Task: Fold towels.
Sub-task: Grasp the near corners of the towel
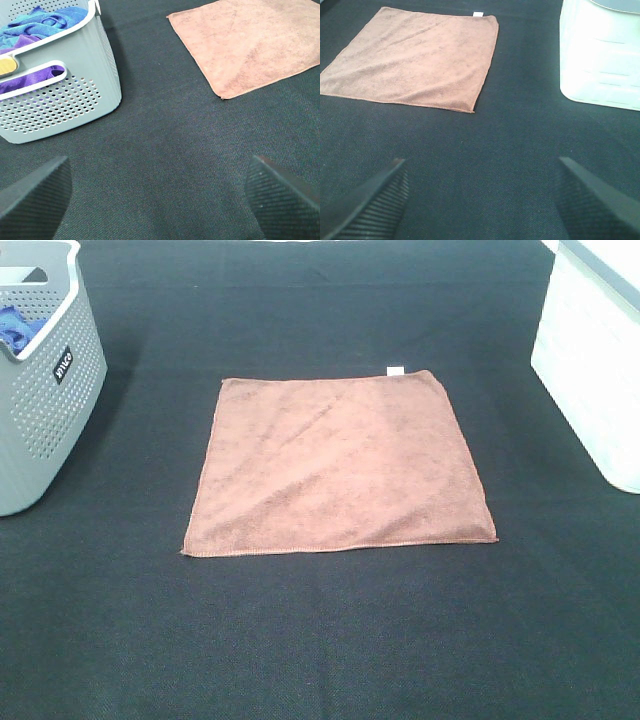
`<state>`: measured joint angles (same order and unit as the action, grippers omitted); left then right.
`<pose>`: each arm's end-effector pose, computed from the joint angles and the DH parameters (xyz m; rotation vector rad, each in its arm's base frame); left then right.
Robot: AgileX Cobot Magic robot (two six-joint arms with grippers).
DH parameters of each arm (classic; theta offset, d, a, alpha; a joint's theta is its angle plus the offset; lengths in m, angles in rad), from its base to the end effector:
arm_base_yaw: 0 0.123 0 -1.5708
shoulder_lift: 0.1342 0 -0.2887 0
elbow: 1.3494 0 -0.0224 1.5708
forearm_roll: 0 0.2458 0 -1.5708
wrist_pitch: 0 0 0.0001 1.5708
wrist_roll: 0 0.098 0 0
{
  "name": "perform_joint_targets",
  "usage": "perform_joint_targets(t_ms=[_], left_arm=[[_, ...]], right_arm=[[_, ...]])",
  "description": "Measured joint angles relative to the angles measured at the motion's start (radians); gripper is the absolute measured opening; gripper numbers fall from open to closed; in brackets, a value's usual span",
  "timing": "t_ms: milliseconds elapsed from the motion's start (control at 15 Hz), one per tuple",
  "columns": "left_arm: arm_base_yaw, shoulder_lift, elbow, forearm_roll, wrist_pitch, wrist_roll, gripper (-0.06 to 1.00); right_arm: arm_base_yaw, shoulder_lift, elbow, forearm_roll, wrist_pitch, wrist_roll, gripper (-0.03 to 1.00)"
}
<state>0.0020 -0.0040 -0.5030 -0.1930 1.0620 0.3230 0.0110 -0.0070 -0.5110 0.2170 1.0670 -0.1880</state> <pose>-0.0086 -0.0164 0.2737 0.3331 1.9961 -0.0254 -0.0106 0.0184 0.2758 -0.2134 2.0056 0.1467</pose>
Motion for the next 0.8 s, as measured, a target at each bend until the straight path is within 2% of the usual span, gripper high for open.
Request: perform_joint_targets(t_ms=[800], left_arm=[[0.000, 0.000, 0.000, 0.000, 0.000, 0.000, 0.89]], right_arm=[[0.000, 0.000, 0.000, 0.000, 0.000, 0.000, 0.75]])
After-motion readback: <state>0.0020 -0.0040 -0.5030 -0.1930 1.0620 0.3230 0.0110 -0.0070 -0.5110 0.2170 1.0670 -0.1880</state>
